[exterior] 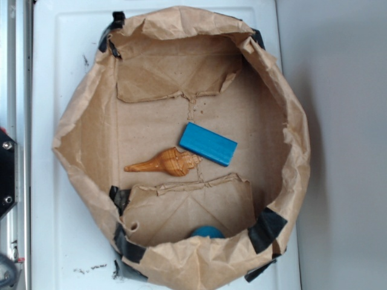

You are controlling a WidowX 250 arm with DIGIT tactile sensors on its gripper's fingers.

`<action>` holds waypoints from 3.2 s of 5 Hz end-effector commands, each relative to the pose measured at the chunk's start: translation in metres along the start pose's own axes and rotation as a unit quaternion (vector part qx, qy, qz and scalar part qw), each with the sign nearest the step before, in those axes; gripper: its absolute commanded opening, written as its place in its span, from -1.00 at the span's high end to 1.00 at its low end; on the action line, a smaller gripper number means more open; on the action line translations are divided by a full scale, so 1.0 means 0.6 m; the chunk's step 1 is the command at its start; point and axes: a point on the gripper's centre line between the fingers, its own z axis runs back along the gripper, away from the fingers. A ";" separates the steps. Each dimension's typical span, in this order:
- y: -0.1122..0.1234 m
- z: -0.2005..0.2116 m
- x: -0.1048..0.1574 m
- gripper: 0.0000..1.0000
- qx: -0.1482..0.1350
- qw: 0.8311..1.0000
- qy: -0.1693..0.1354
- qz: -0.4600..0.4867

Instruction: Grab the blue block.

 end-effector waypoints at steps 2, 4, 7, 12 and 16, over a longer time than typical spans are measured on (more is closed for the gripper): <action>0.001 -0.020 0.055 -1.00 0.012 1.000 0.004 0.000; 0.020 -0.042 0.190 -1.00 0.015 0.999 0.000 -0.030; 0.020 -0.042 0.190 -1.00 0.015 0.999 0.000 -0.030; 0.082 -0.286 0.308 -1.00 0.072 0.996 0.001 -0.061; 0.030 -0.311 0.287 -1.00 0.106 0.979 -0.074 -0.156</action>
